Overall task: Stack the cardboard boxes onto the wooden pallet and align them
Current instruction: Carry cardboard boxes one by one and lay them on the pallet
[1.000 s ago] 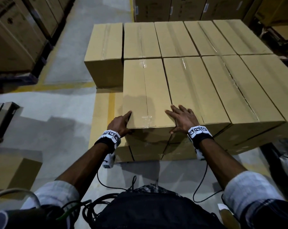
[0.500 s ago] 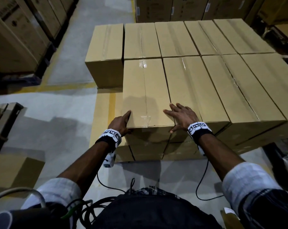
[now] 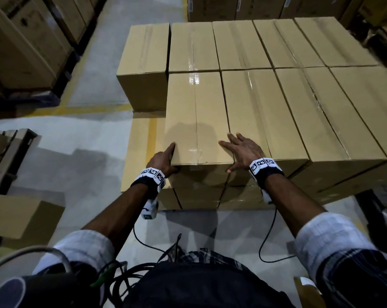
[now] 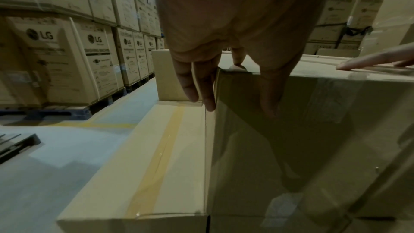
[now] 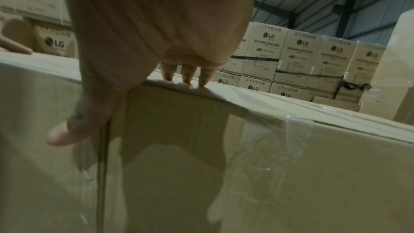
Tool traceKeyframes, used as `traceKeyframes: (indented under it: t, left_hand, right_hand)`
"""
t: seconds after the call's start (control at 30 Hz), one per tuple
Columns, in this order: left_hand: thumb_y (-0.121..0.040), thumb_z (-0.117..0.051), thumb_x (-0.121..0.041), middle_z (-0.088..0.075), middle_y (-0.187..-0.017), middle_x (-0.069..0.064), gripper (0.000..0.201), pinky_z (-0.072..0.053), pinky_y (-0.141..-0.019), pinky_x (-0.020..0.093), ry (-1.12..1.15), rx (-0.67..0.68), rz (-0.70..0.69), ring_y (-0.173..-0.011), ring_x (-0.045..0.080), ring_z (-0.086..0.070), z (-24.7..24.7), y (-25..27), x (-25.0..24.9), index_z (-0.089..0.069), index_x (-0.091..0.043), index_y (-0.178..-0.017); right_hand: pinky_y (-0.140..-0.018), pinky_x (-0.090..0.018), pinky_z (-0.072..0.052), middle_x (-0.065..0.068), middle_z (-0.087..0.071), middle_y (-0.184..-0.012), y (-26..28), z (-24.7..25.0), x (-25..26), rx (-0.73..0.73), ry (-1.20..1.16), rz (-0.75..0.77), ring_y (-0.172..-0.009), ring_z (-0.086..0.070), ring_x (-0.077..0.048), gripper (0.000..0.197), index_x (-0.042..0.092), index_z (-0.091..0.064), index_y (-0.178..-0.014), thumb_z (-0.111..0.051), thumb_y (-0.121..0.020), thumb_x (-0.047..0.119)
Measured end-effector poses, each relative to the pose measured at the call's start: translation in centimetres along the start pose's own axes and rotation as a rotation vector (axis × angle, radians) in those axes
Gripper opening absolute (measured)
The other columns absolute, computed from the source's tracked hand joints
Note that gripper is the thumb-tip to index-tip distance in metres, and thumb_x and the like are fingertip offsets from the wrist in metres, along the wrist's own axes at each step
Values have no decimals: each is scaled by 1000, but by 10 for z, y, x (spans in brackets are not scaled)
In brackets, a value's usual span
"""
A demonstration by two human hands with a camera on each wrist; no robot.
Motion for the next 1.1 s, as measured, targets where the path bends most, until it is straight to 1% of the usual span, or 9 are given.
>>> traceKeyframes:
  t: [0.1, 0.23, 0.37, 0.47, 0.6, 0.7, 0.8, 0.93, 1.1]
  left_hand:
    - [-81, -86, -35, -62, -139, 14, 112, -55, -96, 44, 78, -5, 21, -117, 39, -62, -6, 14, 1, -12, -39, -164]
    - [-84, -85, -33, -60, -144, 17, 107, -53, -94, 41, 123, -21, -15, -117, 39, -63, -12, 45, 5, -15, -35, -165]
    - [-82, -83, -48, -54, -149, 20, 103, -54, -96, 48, 217, -56, 36, -119, 41, -63, -21, 80, 18, -20, -40, -163]
    - [-84, -84, -41, -57, -144, 23, 98, -55, -95, 47, 296, -91, 79, -116, 39, -65, -26, 103, 37, -25, -39, -162]
    - [-85, -83, -42, -56, -147, 18, 89, -55, -95, 41, 383, -155, 135, -108, 30, -70, -26, 125, 82, -34, -39, -158]
    - [-82, -84, -47, -64, -138, 16, 81, -55, -97, 38, 424, -198, 198, -102, 27, -72, -18, 134, 122, -45, -38, -152]
    - [-80, -84, -50, -69, -130, 8, 75, -57, -94, 36, 479, -238, 245, -99, 21, -72, -5, 143, 170, -51, -40, -147]
    - [-80, -84, -53, -70, -125, 4, 70, -56, -94, 35, 560, -299, 343, -99, 17, -70, 25, 165, 250, -55, -39, -143]
    - [-81, -83, -53, -71, -123, 4, 67, -55, -93, 33, 642, -341, 475, -100, 16, -69, 59, 197, 360, -58, -36, -141]
  right_hand:
    - [-127, -54, -17, 2, 2, -174, 2, -7, 3, -18, -44, -35, -159, -3, -32, 121, 46, -6, -162, -86, -72, 60]
    - [-125, -58, -17, 0, -4, -173, 8, -6, 8, -26, -105, -50, -159, -7, -33, 113, 44, -11, -162, -87, -77, 47]
    - [-124, -60, -17, -2, -8, -173, 20, -1, 31, -110, -170, -17, -158, -10, -33, 105, 41, -14, -162, -82, -82, 47]
    - [-125, -59, -12, 0, -9, -173, 25, 3, 71, -162, -207, 55, -159, -10, -29, 94, 41, -19, -160, -77, -87, 48]
    - [-126, -57, -13, 1, -11, -173, 15, 9, 146, -134, -245, 186, -158, -11, -28, 83, 40, -26, -159, -73, -90, 49]
    - [-126, -55, -16, 0, -13, -172, 1, 10, 208, -116, -245, 311, -158, -14, -27, 80, 38, -28, -158, -71, -92, 49]
    - [-124, -54, -20, 0, -16, -172, -22, 14, 273, -94, -277, 401, -157, -18, -27, 77, 37, -32, -158, -71, -92, 48]
    - [-122, -49, -27, -2, -22, -170, -61, 26, 373, -55, -330, 483, -155, -24, -27, 74, 35, -36, -156, -71, -92, 47]
    - [-118, -43, -33, -1, -28, -168, -109, 36, 489, -4, -450, 569, -152, -30, -25, 73, 33, -43, -154, -74, -90, 48]
Point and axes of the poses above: each hand's wrist, its own y-axis away from the middle knuckle, its own z-axis out of the back of the hand, x = y × z, the point moved 1 cm from there along -y, towards the middle knuckle
